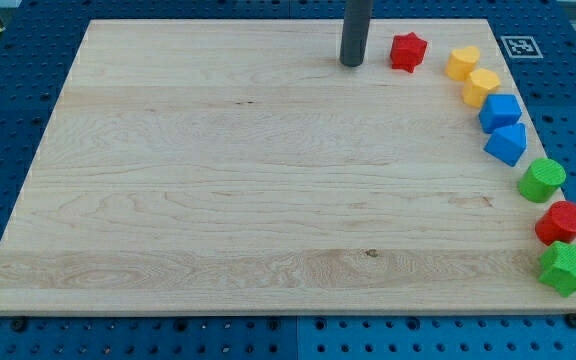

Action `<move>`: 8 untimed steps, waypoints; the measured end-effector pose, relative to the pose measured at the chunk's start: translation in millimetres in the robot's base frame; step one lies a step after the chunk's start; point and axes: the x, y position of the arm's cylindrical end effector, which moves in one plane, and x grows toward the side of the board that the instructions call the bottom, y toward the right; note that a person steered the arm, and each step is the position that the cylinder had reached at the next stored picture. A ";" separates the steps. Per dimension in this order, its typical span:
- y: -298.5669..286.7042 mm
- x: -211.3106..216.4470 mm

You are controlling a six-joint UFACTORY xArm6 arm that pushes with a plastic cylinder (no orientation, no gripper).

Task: Move the red star diagonally top left to the yellow heart

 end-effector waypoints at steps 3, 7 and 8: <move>24.9 -0.1; 38.0 9.3; 41.7 6.0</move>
